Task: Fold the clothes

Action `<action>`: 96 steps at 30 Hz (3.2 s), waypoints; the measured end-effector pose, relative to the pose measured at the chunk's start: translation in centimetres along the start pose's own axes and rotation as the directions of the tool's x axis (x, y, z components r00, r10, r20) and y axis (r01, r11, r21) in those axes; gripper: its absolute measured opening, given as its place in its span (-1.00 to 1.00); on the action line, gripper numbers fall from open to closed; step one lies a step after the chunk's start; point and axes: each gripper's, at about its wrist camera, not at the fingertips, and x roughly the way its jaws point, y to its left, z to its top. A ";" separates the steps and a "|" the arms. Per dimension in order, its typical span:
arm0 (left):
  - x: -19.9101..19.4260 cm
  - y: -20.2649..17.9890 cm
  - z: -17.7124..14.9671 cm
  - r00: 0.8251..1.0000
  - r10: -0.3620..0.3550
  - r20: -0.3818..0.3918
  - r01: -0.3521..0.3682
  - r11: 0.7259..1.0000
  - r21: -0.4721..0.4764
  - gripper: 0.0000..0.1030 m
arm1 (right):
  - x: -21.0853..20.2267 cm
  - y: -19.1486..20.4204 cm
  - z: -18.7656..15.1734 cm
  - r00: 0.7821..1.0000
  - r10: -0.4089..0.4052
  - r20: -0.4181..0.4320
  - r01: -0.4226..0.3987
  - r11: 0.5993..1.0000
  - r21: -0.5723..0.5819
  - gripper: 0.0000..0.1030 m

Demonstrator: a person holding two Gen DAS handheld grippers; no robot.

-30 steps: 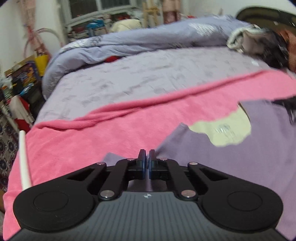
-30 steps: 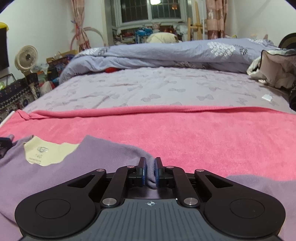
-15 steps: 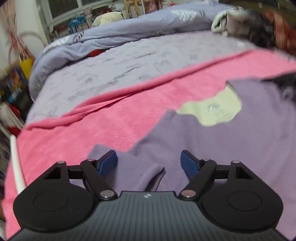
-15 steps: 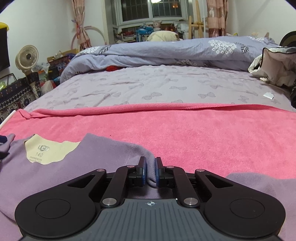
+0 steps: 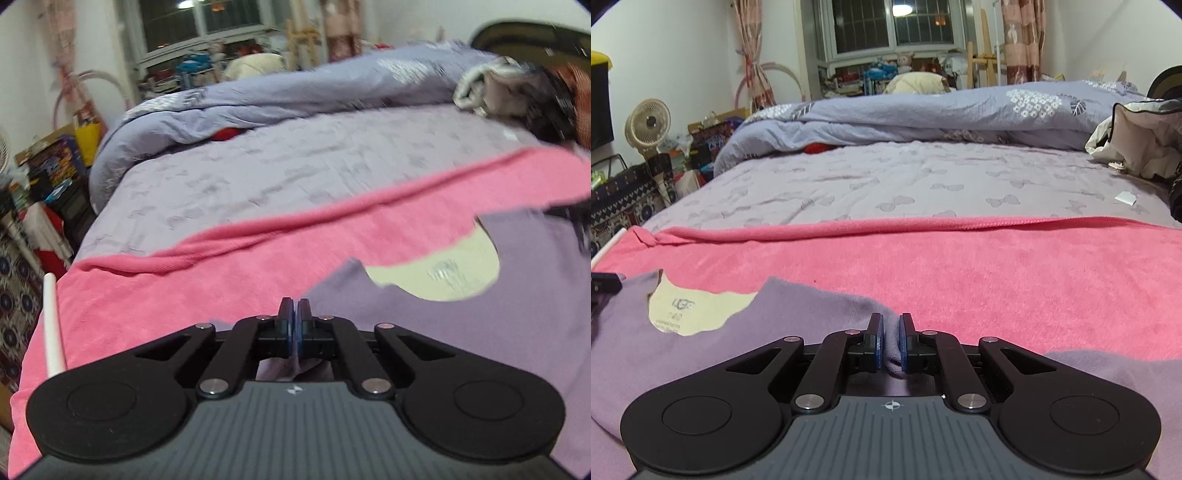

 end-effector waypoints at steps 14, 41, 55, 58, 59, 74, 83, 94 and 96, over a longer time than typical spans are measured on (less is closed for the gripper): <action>0.3 2.2 -0.5 0.995 0.028 -0.095 -0.025 0.999 0.037 -0.28 | -0.6 -0.8 0.0 1.000 -0.025 0.016 0.024 0.999 0.036 0.33; -18.7 1.0 -10.5 0.992 0.095 -0.086 -0.098 0.994 -0.037 0.05 | -15.7 5.6 -6.9 0.999 -0.030 0.032 0.036 0.980 -0.198 -0.08; -24.8 -5.8 -15.6 0.995 0.039 -0.093 -0.037 0.999 0.021 0.12 | -23.7 5.2 -14.3 1.000 -0.002 0.022 0.004 0.992 -0.124 0.06; -26.0 -5.6 -13.5 1.000 -0.011 0.003 0.012 0.999 -0.036 0.13 | -24.1 5.8 -13.7 0.998 0.023 0.051 -0.017 0.993 -0.121 0.06; -26.2 -5.9 -12.8 0.998 -0.052 0.034 0.053 0.998 -0.035 0.16 | -24.0 6.2 -13.2 0.998 0.029 0.059 -0.021 0.992 -0.122 0.06; -13.9 -9.4 -11.4 0.990 -0.128 -0.065 0.127 0.992 -0.019 0.42 | -14.0 11.2 -9.0 0.989 0.143 -0.033 -0.146 0.954 -0.261 0.07; -20.8 -6.5 -15.9 0.990 -0.141 0.011 0.142 0.989 -0.038 0.43 | -19.7 7.5 -14.0 0.992 0.123 -0.026 -0.125 0.947 -0.295 0.09; -26.0 -5.9 -18.2 0.995 -0.102 0.008 0.103 0.994 -0.034 0.44 | -28.0 6.2 -19.2 0.998 0.065 0.000 -0.062 0.946 -0.318 0.11; -27.1 -6.2 -19.0 0.993 -0.114 -0.003 0.114 0.993 -0.029 0.46 | -29.2 5.9 -20.3 0.996 0.083 -0.019 -0.085 0.953 -0.292 0.11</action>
